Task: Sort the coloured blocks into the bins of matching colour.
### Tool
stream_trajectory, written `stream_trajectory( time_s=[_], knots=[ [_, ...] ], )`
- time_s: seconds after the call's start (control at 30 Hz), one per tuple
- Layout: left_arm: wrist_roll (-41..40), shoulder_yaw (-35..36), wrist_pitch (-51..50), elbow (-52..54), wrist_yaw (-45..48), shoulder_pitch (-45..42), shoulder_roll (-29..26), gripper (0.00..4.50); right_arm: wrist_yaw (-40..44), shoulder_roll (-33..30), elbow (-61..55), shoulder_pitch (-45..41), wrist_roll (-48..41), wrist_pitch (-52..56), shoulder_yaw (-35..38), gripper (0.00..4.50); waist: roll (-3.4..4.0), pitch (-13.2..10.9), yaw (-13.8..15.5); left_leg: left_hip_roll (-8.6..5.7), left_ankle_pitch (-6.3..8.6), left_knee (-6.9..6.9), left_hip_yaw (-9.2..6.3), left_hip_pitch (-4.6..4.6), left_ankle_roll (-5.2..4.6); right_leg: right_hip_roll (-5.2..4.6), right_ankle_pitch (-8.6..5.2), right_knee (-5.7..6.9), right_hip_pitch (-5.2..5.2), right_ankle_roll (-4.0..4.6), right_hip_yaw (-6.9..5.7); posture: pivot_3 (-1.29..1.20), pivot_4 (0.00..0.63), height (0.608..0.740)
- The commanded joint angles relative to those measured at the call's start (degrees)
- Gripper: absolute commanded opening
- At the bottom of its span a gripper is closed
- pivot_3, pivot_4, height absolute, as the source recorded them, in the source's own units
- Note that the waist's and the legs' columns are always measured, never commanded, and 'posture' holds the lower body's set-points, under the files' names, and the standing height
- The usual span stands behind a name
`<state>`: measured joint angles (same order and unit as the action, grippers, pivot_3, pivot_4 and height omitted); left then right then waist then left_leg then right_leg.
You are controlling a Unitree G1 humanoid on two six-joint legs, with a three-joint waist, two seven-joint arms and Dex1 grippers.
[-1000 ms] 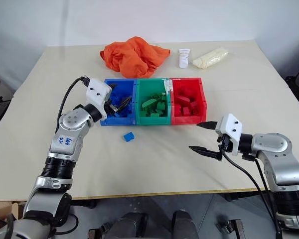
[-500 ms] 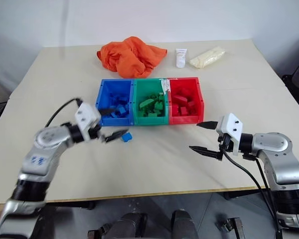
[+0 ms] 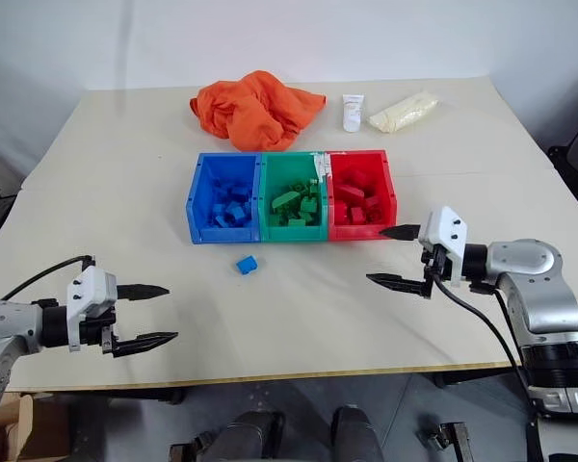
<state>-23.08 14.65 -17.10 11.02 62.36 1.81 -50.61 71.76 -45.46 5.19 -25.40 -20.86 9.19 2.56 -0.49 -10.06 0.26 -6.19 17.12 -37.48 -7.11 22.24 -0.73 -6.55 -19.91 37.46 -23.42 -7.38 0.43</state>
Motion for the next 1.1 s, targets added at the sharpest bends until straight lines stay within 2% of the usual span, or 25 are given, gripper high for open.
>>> stream_trajectory(
  time_s=[0.03,0.23,0.4,0.57,1.0,1.1],
  knots=[
    [0.09,-2.7,-0.2,3.7,-4.63,-3.82,3.74,4.47,0.35,0.15,-0.09,-1.28,-0.19,-0.99,0.25,4.5,0.0,0.0,0.12,-0.01,0.0,-0.01,0.0,0.0,0.0,0.0,0.0,0.03,0.0,0.0,-0.01,0.0,0.15,0.74],
    [7.21,-12.61,0.49,-0.11,-12.78,-12.67,12.75,4.47,-0.63,0.0,-2.09,-0.16,-0.53,-0.11,0.91,4.5,-0.01,0.0,0.11,-0.02,0.0,-0.04,0.03,0.0,0.0,0.01,0.0,0.09,-0.03,-0.01,-0.05,0.0,0.15,0.74],
    [13.75,-18.45,4.65,-8.41,-14.86,-17.77,15.62,4.47,-2.09,-0.64,-4.64,2.05,-0.97,0.99,2.38,4.5,-0.01,0.0,-0.21,0.0,0.0,-0.04,0.06,-0.01,0.01,0.04,0.0,0.17,-0.08,-0.01,-0.08,0.0,0.15,0.74],
    [15.25,-19.41,5.43,-13.58,-17.13,-22.47,18.88,4.47,-3.64,-1.07,-7.71,4.78,-1.57,2.22,3.85,4.5,-0.01,0.0,-0.02,-0.02,0.0,-0.14,0.08,0.0,0.01,0.03,0.0,0.21,-0.08,-0.01,-0.1,0.0,0.15,0.74],
    [15.72,-20.68,6.9,-19.54,-15.1,-26.04,20.32,4.47,-6.15,-1.56,-10.51,7.4,-2.12,3.43,5.36,4.5,-0.01,0.0,0.73,-0.04,0.0,-0.27,0.08,0.02,0.0,0.03,0.01,0.26,-0.06,-0.03,-0.1,0.0,0.15,0.74],
    [16.08,-20.79,6.97,-19.99,-15.26,-26.25,20.78,3.96,-6.39,-1.49,-10.54,7.3,-2.17,3.33,5.25,4.5,-0.01,0.0,0.94,-0.04,0.0,-0.28,0.08,0.02,0.0,0.03,0.01,0.26,-0.06,-0.03,-0.1,0.0,0.15,0.74]
  ],
)
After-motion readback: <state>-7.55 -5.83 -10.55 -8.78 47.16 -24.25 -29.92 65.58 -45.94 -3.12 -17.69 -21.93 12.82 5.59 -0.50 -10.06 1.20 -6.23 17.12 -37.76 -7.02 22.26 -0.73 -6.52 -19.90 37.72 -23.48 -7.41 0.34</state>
